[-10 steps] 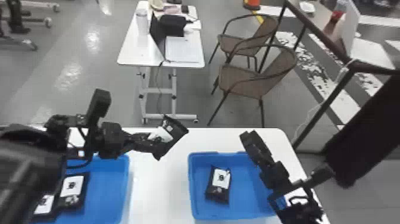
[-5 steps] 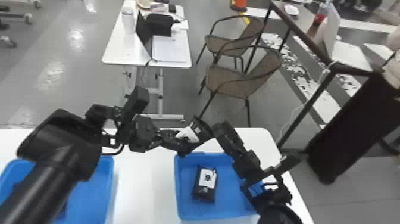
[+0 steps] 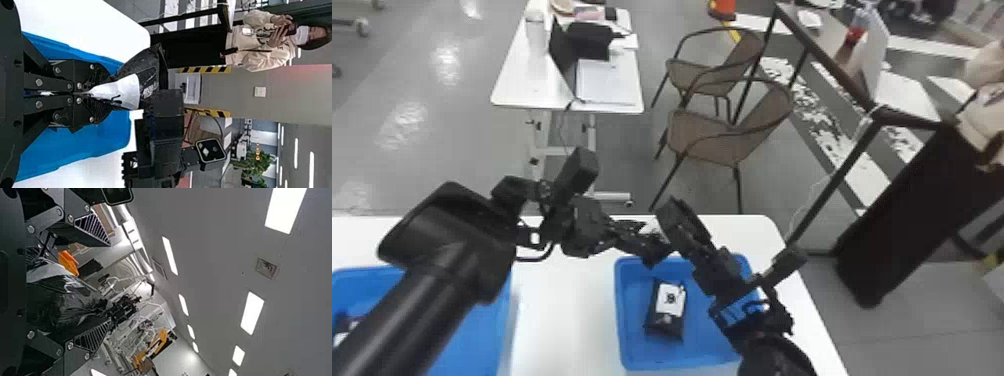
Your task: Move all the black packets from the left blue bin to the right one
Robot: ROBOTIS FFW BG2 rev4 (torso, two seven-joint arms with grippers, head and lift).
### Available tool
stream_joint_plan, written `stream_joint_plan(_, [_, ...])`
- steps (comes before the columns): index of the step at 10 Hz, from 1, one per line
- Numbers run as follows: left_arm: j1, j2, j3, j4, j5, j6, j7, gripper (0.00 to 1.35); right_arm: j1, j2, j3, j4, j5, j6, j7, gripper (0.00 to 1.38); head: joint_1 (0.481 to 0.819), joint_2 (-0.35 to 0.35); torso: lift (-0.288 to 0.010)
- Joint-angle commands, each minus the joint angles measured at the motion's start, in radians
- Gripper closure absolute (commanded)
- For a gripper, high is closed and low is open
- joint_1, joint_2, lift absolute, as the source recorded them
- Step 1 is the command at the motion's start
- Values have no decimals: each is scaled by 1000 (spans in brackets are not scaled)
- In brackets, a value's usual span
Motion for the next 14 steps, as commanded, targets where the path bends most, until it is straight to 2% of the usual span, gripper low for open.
stream_joint_plan(1, [-3, -7, -5, 4, 11, 0, 2, 1139, -5, 1, 24, 12, -3, 0, -8, 409, 695, -245, 0])
stream_joint_plan(3, [-1, -4, -14, 6, 20, 3, 3, 1139, -5, 1, 22, 10, 12, -5, -32, 1024, 695, -242, 0])
stream_joint_plan(5, [0, -4, -13, 4, 24, 4, 3, 1139, 3, 1, 18, 13, -2, -14, -51, 1105, 695, -244, 0])
stream_joint_plan(6, [5, -3, -3, 4, 34, 4, 6, 1116, 5, 1, 18, 28, -31, -34, -52, 1220, 695, -246, 0])
stream_joint_plan(7, [13, 0, 4, 4, 44, 17, 9, 884, 8, 1, 18, 36, -62, -42, -52, 1220, 695, -250, 0])
stream_joint_plan(8, [27, 2, 27, 3, 47, 35, 9, 479, 12, 1, 4, 50, -72, -42, -55, 1220, 695, -254, 0])
stream_joint_plan(9, [60, 14, 72, -26, 49, 58, 9, 170, 11, 1, -24, 73, -69, -42, -57, 1220, 695, -257, 0])
stream_joint_plan(10, [122, 42, 141, -105, 43, 127, 25, 71, 6, 1, -62, 117, -65, -42, -55, 1219, 695, -257, 0])
stream_joint_plan(12, [231, 124, 254, -220, 112, 199, 58, 127, 9, 1, -131, 222, -43, -42, -57, 1217, 695, -231, 0])
stream_joint_plan(13, [289, 164, 317, -293, 138, 231, 95, 127, 3, 1, -151, 279, -26, -42, -57, 1214, 695, -207, 0])
stream_joint_plan(14, [358, 193, 376, -384, 161, 280, 172, 33, -3, 1, -168, 326, -20, -43, -57, 1154, 695, -172, 0])
